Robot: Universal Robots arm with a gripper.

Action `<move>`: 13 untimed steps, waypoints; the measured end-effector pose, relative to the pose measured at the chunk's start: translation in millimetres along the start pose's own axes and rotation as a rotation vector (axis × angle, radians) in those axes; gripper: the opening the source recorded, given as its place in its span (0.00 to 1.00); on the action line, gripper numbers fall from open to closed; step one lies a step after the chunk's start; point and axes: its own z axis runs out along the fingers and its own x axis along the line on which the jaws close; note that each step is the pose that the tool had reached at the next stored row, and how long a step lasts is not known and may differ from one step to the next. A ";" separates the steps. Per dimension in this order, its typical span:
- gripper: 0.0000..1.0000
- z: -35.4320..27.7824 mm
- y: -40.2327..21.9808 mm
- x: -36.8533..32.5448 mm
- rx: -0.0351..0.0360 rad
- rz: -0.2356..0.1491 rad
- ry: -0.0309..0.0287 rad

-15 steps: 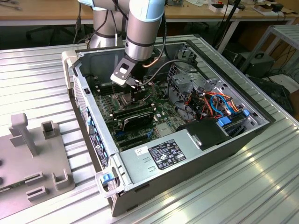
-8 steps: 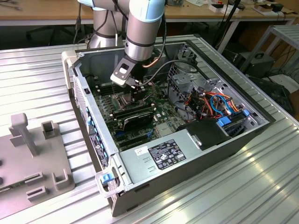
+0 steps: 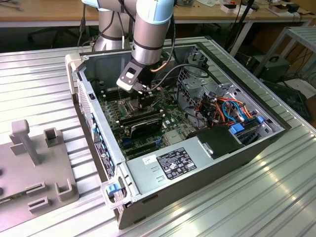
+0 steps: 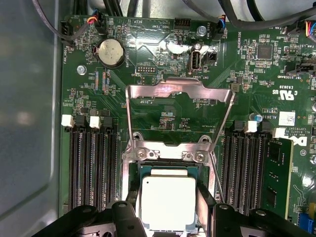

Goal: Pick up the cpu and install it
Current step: 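Place the cpu into insertion slot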

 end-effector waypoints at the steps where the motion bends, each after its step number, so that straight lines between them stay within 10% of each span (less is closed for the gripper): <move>1: 0.55 0.1 0.0 0.0 -0.0001 0.000 0.0001; 13: 0.55 0.4 0.0 0.1 -0.0002 0.000 0.0004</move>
